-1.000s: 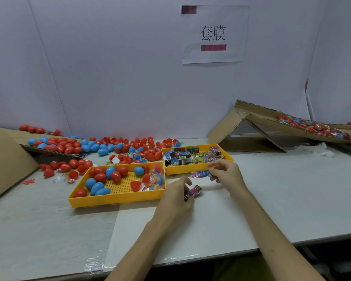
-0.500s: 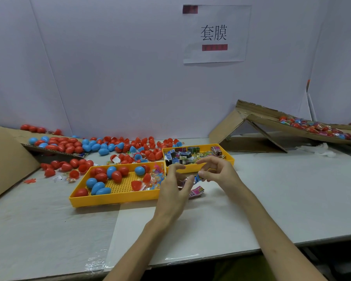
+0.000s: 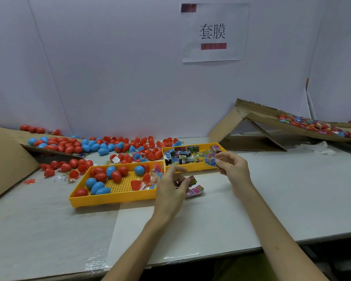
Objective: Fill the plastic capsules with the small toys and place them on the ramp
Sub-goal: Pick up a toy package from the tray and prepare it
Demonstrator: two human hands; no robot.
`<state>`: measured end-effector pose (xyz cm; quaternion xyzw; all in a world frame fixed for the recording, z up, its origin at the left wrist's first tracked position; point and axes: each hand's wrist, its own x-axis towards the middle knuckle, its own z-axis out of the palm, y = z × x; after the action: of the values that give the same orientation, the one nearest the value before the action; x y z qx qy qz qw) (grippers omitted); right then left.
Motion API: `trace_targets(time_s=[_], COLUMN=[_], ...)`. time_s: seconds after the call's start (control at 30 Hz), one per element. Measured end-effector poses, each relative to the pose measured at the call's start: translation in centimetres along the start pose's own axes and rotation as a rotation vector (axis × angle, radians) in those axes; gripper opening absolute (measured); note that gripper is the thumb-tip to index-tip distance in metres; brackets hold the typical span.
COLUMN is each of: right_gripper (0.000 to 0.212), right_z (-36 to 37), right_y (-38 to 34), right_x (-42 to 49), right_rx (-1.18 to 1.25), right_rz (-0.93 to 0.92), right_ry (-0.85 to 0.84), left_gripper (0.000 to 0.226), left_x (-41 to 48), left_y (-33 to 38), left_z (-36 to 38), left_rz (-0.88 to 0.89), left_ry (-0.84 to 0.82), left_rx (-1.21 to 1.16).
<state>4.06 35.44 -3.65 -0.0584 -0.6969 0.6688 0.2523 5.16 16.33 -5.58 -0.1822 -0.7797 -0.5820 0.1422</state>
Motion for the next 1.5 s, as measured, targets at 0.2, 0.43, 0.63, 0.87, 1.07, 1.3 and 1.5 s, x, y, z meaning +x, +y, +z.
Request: trace_targets(time_s=[0.2, 0.43, 0.63, 0.87, 1.07, 1.3, 1.5], right_gripper=[0.015, 0.013, 0.015, 0.017, 0.019, 0.018, 0.02], right_z=[0.6, 0.8, 1.0, 1.3, 1.4, 1.4, 0.7], right_y=[0.1, 0.1, -0.3, -0.2, -0.2, -0.2, -0.2], right_x=[-0.2, -0.5, -0.9, -1.1, -1.0, -1.1, -0.5], right_rx=[-0.065, -0.056, -0.093, -0.143, -0.151, -0.185, -0.1], right_rz=[-0.013, -0.027, -0.107, -0.142, -0.152, -0.137, -0.113], right_ry=[-0.107, -0.225, -0.386, -0.446, -0.437, -0.462, -0.196], left_gripper=[0.018, 0.011, 0.016, 0.005, 0.012, 0.018, 0.016], left_x=[-0.2, -0.4, -0.3, -0.1, -0.1, -0.1, -0.2], left_y=[-0.1, -0.1, 0.6, 0.2, 0.0, -0.3, 0.0], left_z=[0.2, 0.3, 0.1, 0.1, 0.2, 0.2, 0.3], left_rz=[0.067, 0.164, 0.16, 0.12, 0.108, 0.108, 0.185], left_ry=[-0.044, -0.021, -0.023, -0.028, -0.067, -0.064, -0.054], left_rx=[0.088, 0.183, 0.106, 0.168, 0.185, 0.218, 0.254])
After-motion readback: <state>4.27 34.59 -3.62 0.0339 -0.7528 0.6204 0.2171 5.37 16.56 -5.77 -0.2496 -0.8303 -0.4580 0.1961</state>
